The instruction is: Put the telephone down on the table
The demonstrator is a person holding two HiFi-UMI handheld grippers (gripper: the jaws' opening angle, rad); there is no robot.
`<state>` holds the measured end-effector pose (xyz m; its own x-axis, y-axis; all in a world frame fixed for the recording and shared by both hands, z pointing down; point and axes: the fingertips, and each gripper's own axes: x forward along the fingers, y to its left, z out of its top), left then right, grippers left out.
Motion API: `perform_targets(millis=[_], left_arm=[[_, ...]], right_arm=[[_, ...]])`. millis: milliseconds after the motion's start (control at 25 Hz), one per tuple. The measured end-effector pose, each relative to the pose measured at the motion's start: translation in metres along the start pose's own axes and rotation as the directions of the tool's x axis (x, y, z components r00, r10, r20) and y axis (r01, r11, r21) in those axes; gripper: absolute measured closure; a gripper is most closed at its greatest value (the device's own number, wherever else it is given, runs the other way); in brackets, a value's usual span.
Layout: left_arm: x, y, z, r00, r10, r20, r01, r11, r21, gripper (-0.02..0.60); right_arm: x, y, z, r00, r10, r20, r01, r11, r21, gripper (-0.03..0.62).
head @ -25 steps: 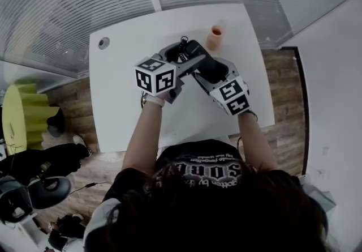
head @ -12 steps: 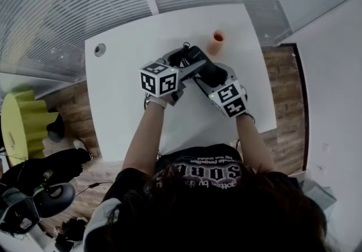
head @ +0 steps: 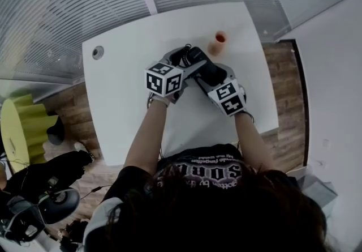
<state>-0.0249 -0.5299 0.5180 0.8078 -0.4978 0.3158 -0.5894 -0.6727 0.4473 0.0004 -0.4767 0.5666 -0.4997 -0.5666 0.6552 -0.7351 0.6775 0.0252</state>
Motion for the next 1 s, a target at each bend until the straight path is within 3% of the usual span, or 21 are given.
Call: perform_targets(millis=[320, 600, 1000], left_arm=[[0.01, 0.007, -0.014, 0.996, 0.059, -0.061, -0.054, 0.995, 0.079, 0.229], [0.011, 0.011, -0.015, 0.996, 0.061, -0.059, -0.058, 0.997, 0.055, 0.227], [0.002, 0.014, -0.019, 0.994, 0.085, -0.074, -0.079, 0.993, 0.088, 0.218]], right_arm=[[0.008, -0.006, -0.015, 0.998, -0.021, -0.059, 0.021, 1.0, -0.009, 0.304], [0.009, -0.007, -0.016, 0.997, 0.0, -0.079, 0.003, 1.0, 0.029, 0.303], [0.012, -0.001, -0.024, 0.993, 0.005, -0.114, -0.004, 1.0, 0.009, 0.303]])
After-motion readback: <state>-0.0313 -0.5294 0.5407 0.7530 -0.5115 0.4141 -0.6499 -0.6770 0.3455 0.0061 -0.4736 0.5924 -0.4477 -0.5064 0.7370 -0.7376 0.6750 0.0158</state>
